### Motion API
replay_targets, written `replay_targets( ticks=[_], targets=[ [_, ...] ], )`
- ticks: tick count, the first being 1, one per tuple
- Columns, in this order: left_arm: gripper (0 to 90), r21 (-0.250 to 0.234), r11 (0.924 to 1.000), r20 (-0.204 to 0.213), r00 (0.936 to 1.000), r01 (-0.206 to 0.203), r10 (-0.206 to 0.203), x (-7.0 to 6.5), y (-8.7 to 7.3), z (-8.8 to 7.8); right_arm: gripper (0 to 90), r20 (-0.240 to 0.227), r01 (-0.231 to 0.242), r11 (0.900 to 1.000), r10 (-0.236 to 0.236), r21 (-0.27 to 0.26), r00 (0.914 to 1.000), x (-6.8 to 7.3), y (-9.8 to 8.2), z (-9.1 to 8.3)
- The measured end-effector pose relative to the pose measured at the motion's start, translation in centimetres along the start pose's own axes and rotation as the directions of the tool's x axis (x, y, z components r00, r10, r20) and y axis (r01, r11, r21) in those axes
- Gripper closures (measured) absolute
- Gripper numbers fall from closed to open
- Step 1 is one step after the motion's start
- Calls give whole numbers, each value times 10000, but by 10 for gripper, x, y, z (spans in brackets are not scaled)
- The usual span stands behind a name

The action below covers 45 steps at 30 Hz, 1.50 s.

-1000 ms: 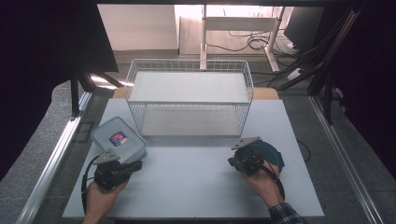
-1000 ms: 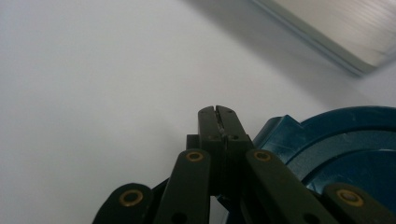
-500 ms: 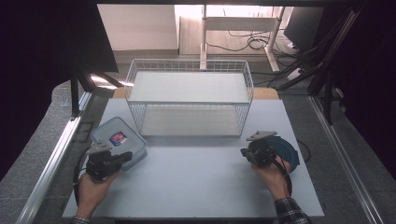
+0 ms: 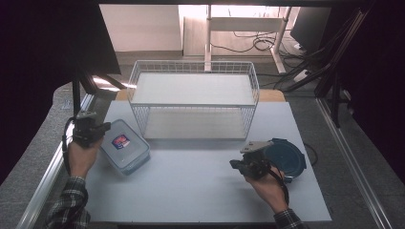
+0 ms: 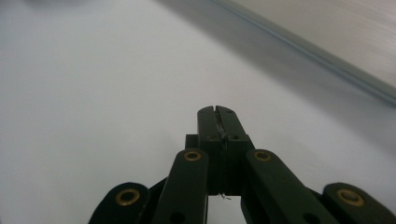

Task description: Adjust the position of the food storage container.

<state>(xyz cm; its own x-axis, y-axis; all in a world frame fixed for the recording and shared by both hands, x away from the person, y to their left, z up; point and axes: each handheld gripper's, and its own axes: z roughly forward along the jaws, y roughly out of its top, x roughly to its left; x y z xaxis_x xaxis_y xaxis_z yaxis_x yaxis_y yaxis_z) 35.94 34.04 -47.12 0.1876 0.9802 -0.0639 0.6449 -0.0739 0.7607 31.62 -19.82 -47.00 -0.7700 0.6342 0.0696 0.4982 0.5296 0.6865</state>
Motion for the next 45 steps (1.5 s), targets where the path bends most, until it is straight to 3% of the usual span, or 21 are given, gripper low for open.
replay_targets(
  ticks=[3, 8, 12, 13, 18, 26, 31, 35, 36, 41, 43, 44, 45],
  targets=[
    [898, 346, 9989, -362, 9988, 326, -314, 18, 1, 10, 887, -426, 216, 9997, -221, -124, 9988, 11, 0, -1],
    [881, 916, 9919, -391, 9956, 881, -848, 38, -3, 26, 865, -762, 764, 9970, -772, -134, 9941, 24, 0, -2],
    [900, 960, 9902, -37, 9948, 1015, -1016, 42, -3, 26, 860, -806, 722, 9974, -725, -67, 9941, 23, -4, -2],
    [900, 1111, 9901, 245, 9957, 861, -893, 39, -3, 25, 860, -827, 662, 9978, -666, -71, 9943, 21, -5, -1],
    [900, 1444, 9892, 1039, 9937, 259, -412, 16, -13, 22, 860, -993, 396, 9990, -413, -185, 9942, 18, -6, -3],
    [900, 1240, 9918, 1925, 9798, 305, -542, -24, -41, 2, 860, -1267, 259, 9996, -275, -146, 9916, 29, -10, -4],
    [900, 958, 9946, 2166, 9745, 394, -594, -46, -56, -10, 865, -1852, -91, 9998, 56, -178, 9827, 44, -13, -2],
    [900, 980, 9950, 2367, 9707, 189, -418, -66, -62, -17, 866, -2425, 48, 9999, -11, 146, 9701, 65, -16, 8],
    [900, 980, 9950, 2367, 9707, 189, -418, -66, -62, -17, 866, -2425, 48, 9999, -11, 146, 9701, 65, -16, 8],
    [900, 993, 9941, 3015, 9534, -430, 111, -101, -65, -18, 869, -3051, 681, 9966, -505, 474, 9510, 97, -16, 26],
    [900, 989, 9933, 3306, 9435, -592, 233, -112, -66, -18, 868, -2964, 858, 9942, -630, 644, 9530, 103, -17, 30],
    [900, 1038, 9927, 3556, 9344, -607, 199, -119, -67, -18, 868, -2868, 886, 9931, -630, 771, 9559, 104, -17, 32],
    [900, 999, 9931, 3557, 9343, -617, 223, -123, -67, -18, 872, -2878, 864, 9929, -596, 812, 9558, 103, -18, 34]
  ],
)
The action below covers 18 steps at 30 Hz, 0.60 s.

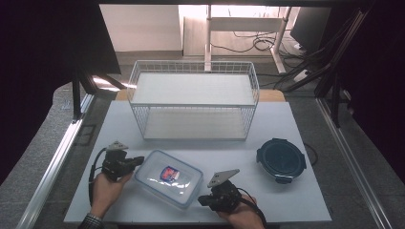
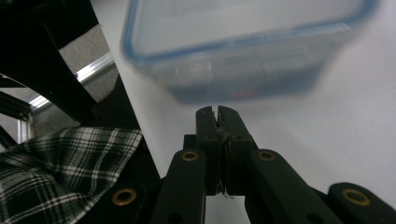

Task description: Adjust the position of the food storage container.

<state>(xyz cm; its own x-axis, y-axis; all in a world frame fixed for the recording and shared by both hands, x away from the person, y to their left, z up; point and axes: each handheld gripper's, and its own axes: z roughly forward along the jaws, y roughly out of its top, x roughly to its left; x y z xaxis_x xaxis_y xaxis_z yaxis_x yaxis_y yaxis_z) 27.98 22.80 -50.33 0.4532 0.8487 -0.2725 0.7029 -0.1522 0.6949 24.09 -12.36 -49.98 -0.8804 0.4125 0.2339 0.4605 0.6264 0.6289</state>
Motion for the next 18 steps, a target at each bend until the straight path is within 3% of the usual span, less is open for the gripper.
replay_targets(
  ticks=[1, 6, 8, 12, 15, 18],
  targets=[
    [900, -36, 10000, -227, 9997, -76, 75, -5, 0, 0, 877, -32, -74, 10000, 74, 66, 10000, -1, -1, 0],
    [900, -78, 9998, 52, 9998, 177, -177, -11, -3, 3, 888, 523, -576, 9983, 579, -76, 9969, -11, -3, -12],
    [900, -61, 9999, -18, 10000, 91, -91, -15, -2, 3, 889, 643, -912, 9957, 920, -153, 9937, -18, -4, -16],
    [900, -43, 10000, 13, 10000, 13, -13, -22, -3, 5, 889, 1195, -1090, 9938, 1110, -234, 9866, -27, -5, -22],
    [900, -83, 9999, 284, 9996, 95, -92, -22, -5, 6, 889, 1025, -1392, 9899, 1411, -259, 9847, -32, -9, -25],
    [900, -108, 9998, 486, 9987, 187, -181, -20, -9, 5, 889, 621, -1293, 9916, 1286, 75, 9897, -21, -15, -23]
  ],
)
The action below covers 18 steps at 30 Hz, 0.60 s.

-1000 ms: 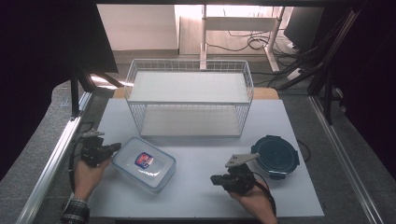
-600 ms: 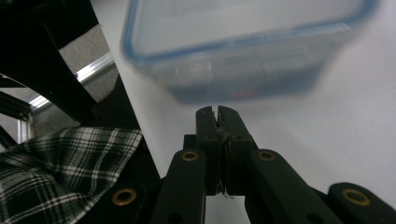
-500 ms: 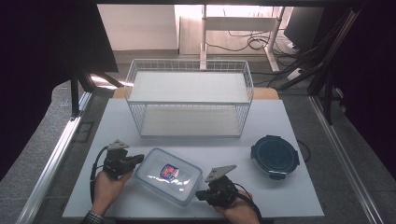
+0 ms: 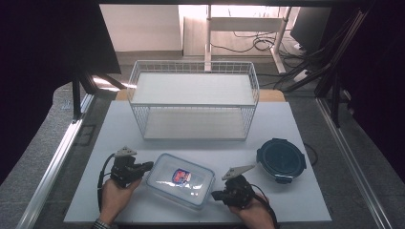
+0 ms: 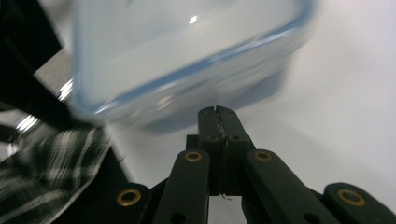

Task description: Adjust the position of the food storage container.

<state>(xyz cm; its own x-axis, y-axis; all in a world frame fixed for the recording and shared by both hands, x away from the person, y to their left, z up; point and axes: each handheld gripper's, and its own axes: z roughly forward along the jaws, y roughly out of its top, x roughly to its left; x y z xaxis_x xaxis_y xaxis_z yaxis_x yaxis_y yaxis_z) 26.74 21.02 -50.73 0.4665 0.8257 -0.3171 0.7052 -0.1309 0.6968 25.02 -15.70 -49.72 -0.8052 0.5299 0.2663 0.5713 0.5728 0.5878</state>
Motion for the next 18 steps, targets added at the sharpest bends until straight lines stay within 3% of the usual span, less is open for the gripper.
replay_targets(
  ticks=[4, 7, 9, 12, 15, 18],
  targets=[
    [900, 46, 10000, 60, 10000, 24, -24, 1, -6, -3, 888, -699, 480, 9984, -458, 289, 9965, 22, -8, 3],
    [900, 57, 10000, 54, 10000, 29, -29, -1, -8, -5, 889, -633, 605, 9981, -598, 90, 9962, 28, -5, 4],
    [900, 78, 10000, 80, 10000, 6, -6, -3, -10, -6, 889, -321, 622, 9980, -617, 147, 9976, 24, -3, 3],
    [900, 197, 9998, 195, 9998, -81, 77, -8, -12, -4, 889, -90, 131, 9999, -131, -54, 9999, 9, -5, -2],
    [900, 258, 9996, 278, 9996, -102, 95, -13, -14, -2, 889, 481, 77, 9998, -68, -190, 9988, -2, -3, -7],
    [900, 221, 9998, 469, 9989, 10, -20, -16, -17, -2, 889, 496, 18, 9995, -3, -302, 9988, -13, -3, -10]
  ],
)
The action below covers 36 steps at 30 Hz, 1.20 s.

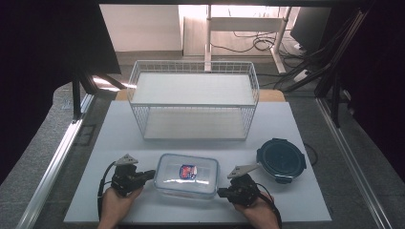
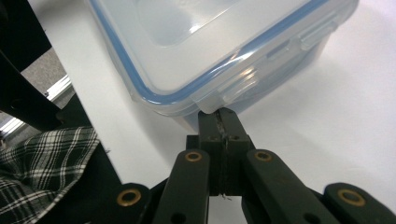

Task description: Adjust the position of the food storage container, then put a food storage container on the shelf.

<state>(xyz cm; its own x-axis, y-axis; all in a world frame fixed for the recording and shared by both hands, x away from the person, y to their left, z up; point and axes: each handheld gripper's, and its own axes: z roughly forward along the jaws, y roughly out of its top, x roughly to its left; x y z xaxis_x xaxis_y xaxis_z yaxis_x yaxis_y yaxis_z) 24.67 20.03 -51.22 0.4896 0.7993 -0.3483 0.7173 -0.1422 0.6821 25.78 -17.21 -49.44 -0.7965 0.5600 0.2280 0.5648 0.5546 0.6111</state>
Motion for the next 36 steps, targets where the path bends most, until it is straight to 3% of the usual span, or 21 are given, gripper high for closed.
replay_targets(
  ticks=[9, 12, 15, 17, 20, 21, 22, 26, 31, 33, 36],
  targets=[
    [900, 39, 9994, 249, 9991, -342, 341, -15, 0, 10, 889, 776, -66, 9998, 79, -171, 9970, -20, -1, -10],
    [898, 40, 9990, 422, 9981, -440, 438, -13, 0, 11, 889, 668, -136, 9996, 153, -265, 9977, -26, -3, -11],
    [792, 43, 9966, -217, 9963, -825, 826, -11, -2, 6, 883, 760, 74, 9995, -50, -318, 9971, -24, -4, -15],
    [695, -113, 9950, -414, 9942, -996, 990, -10, -3, -1, 842, 1004, 257, 9990, -218, -379, 9947, -23, -6, -21],
    [471, -390, 9920, -463, 9919, -1200, 1182, -8, -7, -11, 728, 1371, 444, 9966, -346, -694, 9899, -26, -12, -33],
    [395, -390, 9920, -463, 9919, -1200, 1182, -8, -7, -11, 728, 1371, 444, 9966, -346, -694, 9899, -26, -12, -33],
    [297, -548, 9866, -330, 9879, -1534, 1517, -7, -14, -15, 577, 1413, 488, 9927, -329, -1101, 9894, -29, -15, -42],
    [111, -710, 9785, -22, 9810, -1935, 1938, -8, -26, -20, 294, 1114, 431, 9856, -250, -1633, 9935, -32, -19, -44],
    [47, -964, 9776, 101, 9819, -1873, 1891, -6, -28, -20, 102, 1160, 461, 9839, -261, -1729, 9929, -33, -20, -37],
    [38, -1224, 9754, 209, 9821, -1835, 1874, -3, -28, -19, 74, 1242, 695, 9825, -483, -1730, 9911, -31, -20, -36],
    [39, -1217, 9733, 121, 9802, -1948, 1977, -2, -29, -16, 53, 1316, 810, 9802, -576, -1807, 9896, -31, -20, -35]
  ],
)
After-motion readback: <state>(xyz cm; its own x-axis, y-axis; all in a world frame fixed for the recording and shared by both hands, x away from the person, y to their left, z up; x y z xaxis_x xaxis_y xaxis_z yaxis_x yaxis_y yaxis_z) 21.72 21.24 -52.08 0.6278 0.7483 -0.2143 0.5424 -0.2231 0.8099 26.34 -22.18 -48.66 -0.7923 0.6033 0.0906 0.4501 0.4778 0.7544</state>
